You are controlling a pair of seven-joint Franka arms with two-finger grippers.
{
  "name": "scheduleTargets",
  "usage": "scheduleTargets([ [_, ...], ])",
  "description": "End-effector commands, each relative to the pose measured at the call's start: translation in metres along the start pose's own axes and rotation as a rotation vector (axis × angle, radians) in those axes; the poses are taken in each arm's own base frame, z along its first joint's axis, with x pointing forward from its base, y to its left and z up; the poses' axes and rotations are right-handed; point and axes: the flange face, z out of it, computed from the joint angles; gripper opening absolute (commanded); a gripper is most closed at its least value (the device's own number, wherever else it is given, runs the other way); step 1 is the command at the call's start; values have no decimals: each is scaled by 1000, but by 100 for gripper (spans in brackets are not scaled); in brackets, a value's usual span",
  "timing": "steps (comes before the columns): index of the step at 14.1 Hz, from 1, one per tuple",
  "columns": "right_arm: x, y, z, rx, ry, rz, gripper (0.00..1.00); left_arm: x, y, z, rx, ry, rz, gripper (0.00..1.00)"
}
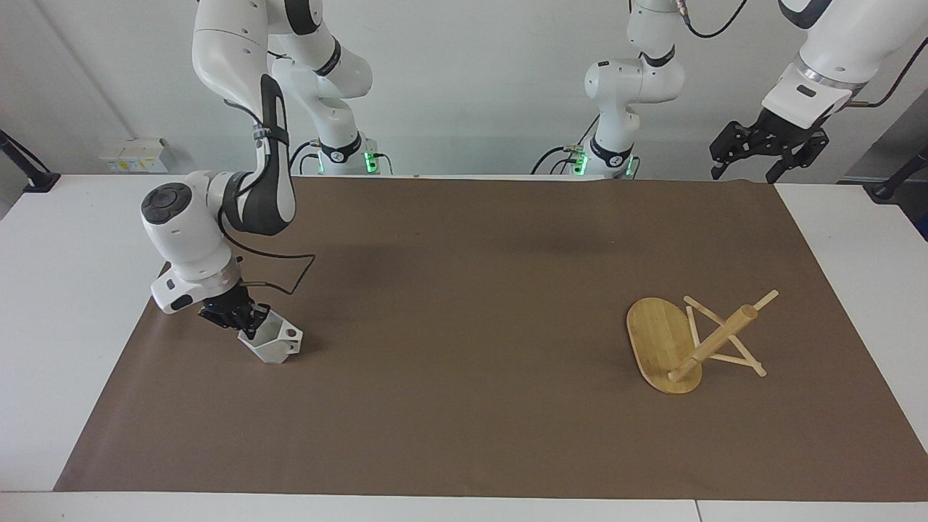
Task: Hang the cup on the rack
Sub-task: 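Reach the right gripper to the white cup and grasp it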
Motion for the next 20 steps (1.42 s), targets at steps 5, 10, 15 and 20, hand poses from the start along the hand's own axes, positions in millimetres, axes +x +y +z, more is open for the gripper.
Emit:
scheduleTargets([
  [5, 14, -18, -37, 16, 14, 36, 0, -9, 0, 0, 14, -4, -9, 100],
  [10, 13, -66, -104, 67, -38, 12, 0, -9, 0, 0, 14, -4, -9, 100],
  [15, -5, -134, -146, 197, -56, 138, 0, -9, 0, 0, 14, -4, -9, 100],
  [20, -17, -204, -175, 396, -56, 86, 0, -13, 7, 4, 11, -44, -5, 100],
])
